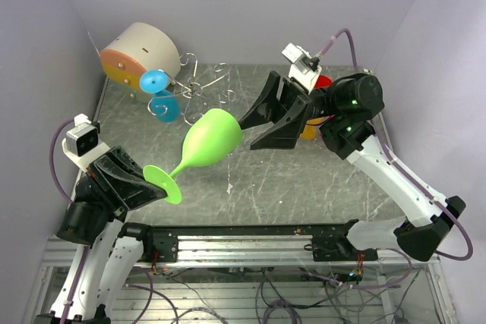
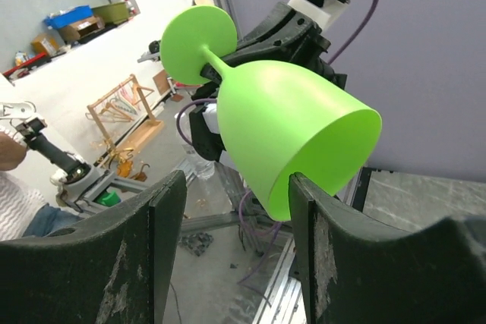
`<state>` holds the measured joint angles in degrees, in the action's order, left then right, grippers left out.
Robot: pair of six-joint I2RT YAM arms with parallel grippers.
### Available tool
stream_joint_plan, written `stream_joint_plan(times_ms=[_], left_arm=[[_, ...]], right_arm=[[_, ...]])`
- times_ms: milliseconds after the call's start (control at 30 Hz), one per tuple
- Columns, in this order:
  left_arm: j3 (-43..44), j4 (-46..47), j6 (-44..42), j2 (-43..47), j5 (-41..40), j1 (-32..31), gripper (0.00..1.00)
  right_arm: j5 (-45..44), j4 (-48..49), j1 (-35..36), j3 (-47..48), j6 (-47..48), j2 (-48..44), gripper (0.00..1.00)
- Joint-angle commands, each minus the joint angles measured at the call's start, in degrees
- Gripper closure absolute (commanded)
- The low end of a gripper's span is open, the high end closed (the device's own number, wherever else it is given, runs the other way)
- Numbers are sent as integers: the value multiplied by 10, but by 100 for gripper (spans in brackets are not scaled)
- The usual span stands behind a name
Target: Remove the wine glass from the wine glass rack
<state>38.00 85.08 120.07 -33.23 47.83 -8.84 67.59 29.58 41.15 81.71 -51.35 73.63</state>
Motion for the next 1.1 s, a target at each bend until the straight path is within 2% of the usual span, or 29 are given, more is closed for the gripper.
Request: stream_joint_plan(times_ms=[0, 200, 367, 500, 567, 600, 633, 733, 800, 933, 1067], left_arm=[[-3, 141, 42, 1, 0, -6, 87], [-4, 141, 38, 2, -3, -6, 88], [-11, 141, 36, 5, -4, -6, 88], [-19, 140, 33, 7, -6, -7, 89], [-25, 141, 31, 9, -6, -7, 89], [-28, 141, 30, 10, -7, -7, 88], [-31, 140, 29, 11, -8, -7, 86], [-43, 139, 26, 14, -8, -6, 60], [-53, 135, 23, 18, -8, -7, 48], [-75, 98, -4, 34, -5, -7, 39], [-99, 34, -45, 69, -13, -7, 33]], right_arm=[[-16, 53, 19, -9, -10, -5, 45], [-24, 60, 47, -12, -4, 6, 47], [-27, 75, 63, -18, -7, 12, 56], [-27, 74, 66, -21, -1, 13, 82], [-31, 61, 66, -20, 14, 9, 100], [-35, 42, 66, -17, 31, 6, 100], [-40, 17, 66, -13, 52, 2, 100], [-58, -72, 65, 0, 120, -17, 100], [-84, -153, 64, 22, 182, -30, 100], [-157, -282, 61, 67, 278, -49, 100], [-262, -333, 59, 87, 325, -72, 100]])
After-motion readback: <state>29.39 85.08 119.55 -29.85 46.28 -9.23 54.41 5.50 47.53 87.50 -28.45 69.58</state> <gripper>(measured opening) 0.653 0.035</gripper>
